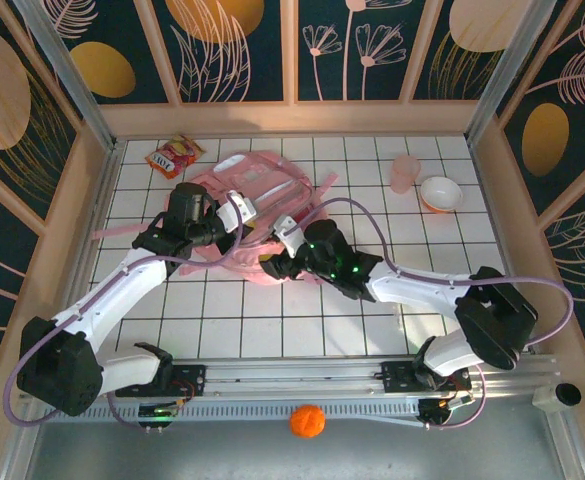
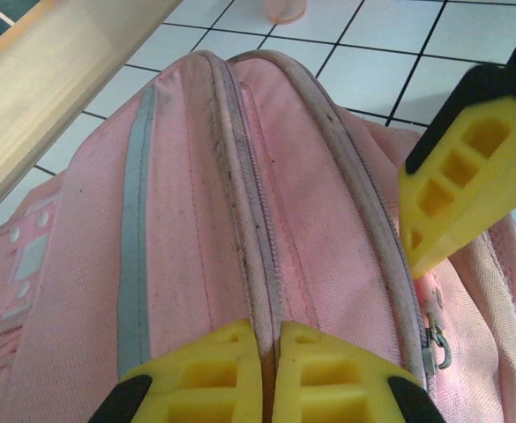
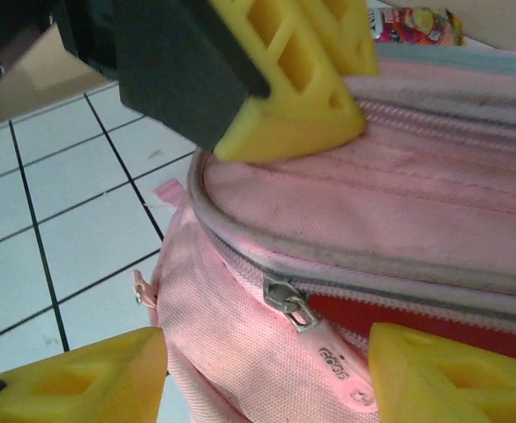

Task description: Pack the student bag

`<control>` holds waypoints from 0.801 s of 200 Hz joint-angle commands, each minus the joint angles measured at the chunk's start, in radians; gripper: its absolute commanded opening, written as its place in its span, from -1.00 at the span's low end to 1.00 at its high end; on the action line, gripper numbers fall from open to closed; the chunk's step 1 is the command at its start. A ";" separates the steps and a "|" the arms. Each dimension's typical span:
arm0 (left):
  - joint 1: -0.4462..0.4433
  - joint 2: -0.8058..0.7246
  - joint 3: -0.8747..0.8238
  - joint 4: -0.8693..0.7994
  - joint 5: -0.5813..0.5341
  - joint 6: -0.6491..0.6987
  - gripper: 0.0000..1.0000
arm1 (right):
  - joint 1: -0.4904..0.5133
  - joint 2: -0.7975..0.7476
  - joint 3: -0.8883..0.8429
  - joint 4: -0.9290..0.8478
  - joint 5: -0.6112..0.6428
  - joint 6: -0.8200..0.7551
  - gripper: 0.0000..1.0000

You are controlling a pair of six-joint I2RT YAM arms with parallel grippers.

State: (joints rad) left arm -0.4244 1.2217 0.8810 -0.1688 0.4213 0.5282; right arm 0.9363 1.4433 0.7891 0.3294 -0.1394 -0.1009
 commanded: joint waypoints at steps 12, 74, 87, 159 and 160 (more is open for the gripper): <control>-0.001 -0.059 0.046 0.127 0.122 -0.007 -1.00 | -0.025 -0.005 0.010 0.055 -0.045 -0.005 -0.08; 0.000 -0.044 0.053 0.099 0.067 0.002 -1.00 | -0.071 -0.061 -0.011 -0.037 -0.028 0.017 -0.74; -0.001 -0.044 0.054 0.094 0.052 0.009 -1.00 | -0.085 -0.071 -0.014 -0.062 0.008 0.033 -0.80; -0.001 -0.033 0.061 0.061 0.011 0.035 -1.00 | -0.131 -0.084 0.009 -0.195 -0.023 0.015 -1.00; 0.000 -0.033 0.060 0.061 0.011 0.035 -1.00 | -0.131 -0.084 0.010 -0.195 -0.026 0.015 -1.00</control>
State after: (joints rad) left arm -0.4347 1.2110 0.8814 -0.1619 0.4343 0.5224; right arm 0.8463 1.3788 0.7868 0.2348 -0.2104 -0.0769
